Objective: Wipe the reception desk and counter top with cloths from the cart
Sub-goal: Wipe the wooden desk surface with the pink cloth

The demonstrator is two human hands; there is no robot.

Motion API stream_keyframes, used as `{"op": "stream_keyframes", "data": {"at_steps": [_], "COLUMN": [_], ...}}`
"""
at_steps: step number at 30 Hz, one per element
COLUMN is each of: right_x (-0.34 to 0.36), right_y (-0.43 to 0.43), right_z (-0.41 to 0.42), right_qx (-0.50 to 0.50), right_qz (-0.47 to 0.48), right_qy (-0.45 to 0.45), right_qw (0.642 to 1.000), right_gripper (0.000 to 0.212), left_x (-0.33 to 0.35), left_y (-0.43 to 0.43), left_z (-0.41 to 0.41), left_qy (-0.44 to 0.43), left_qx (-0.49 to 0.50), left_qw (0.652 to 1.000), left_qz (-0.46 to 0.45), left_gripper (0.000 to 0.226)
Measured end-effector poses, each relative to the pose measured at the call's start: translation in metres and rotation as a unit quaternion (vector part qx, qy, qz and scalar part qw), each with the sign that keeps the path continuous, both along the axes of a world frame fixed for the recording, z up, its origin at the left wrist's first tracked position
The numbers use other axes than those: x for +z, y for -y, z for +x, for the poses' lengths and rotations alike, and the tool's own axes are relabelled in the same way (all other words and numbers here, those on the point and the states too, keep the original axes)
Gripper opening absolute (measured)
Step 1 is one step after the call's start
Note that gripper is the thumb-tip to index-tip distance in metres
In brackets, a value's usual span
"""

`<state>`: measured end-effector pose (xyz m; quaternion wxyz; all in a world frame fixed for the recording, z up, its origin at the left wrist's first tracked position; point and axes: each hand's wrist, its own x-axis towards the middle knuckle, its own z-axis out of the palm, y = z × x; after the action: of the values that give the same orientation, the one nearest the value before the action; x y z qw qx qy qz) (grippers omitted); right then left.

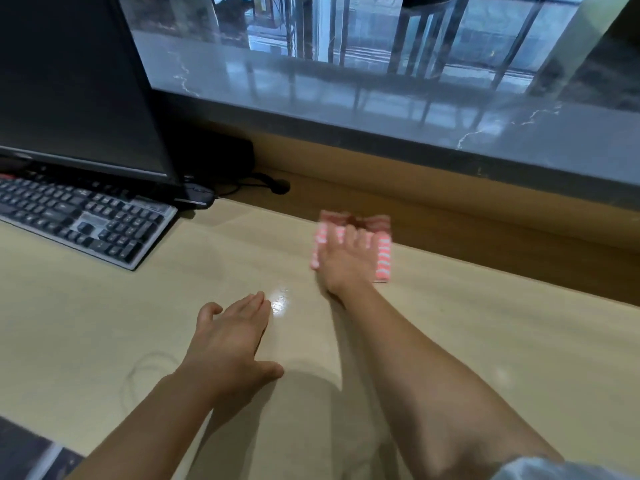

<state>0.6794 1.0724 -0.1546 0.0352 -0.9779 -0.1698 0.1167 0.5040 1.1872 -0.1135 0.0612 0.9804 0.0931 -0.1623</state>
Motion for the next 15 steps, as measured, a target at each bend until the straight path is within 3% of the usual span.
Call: {"op": "stream_keyframes", "data": {"at_steps": [3, 6, 11, 15], "right_x": [-0.007, -0.01, -0.011, -0.011], "right_y": [-0.054, -0.08, -0.057, -0.008], "right_z": [-0.034, -0.053, -0.045, -0.027], "right_qx": [0.163, 0.242, 0.28, 0.228], "right_qz": [0.016, 0.014, 0.031, 0.053], "right_qy": [-0.023, -0.051, -0.046, -0.032], "right_qw": [0.986, 0.969, 0.958, 0.972], "right_gripper": [0.06, 0.055, 0.053, 0.053], "left_x": [-0.003, -0.002, 0.003, 0.007], "left_y": [-0.003, -0.003, 0.002, 0.005], "left_z": [-0.01, -0.013, -0.007, -0.006], "left_qy": [0.003, 0.01, -0.01, -0.049], "left_qx": [0.0, 0.002, 0.014, 0.028], "left_qw": [1.0, 0.999, 0.999, 0.997], "left_qz": [0.025, 0.031, 0.041, 0.052], "left_gripper": [0.095, 0.07, 0.061, 0.087]}}
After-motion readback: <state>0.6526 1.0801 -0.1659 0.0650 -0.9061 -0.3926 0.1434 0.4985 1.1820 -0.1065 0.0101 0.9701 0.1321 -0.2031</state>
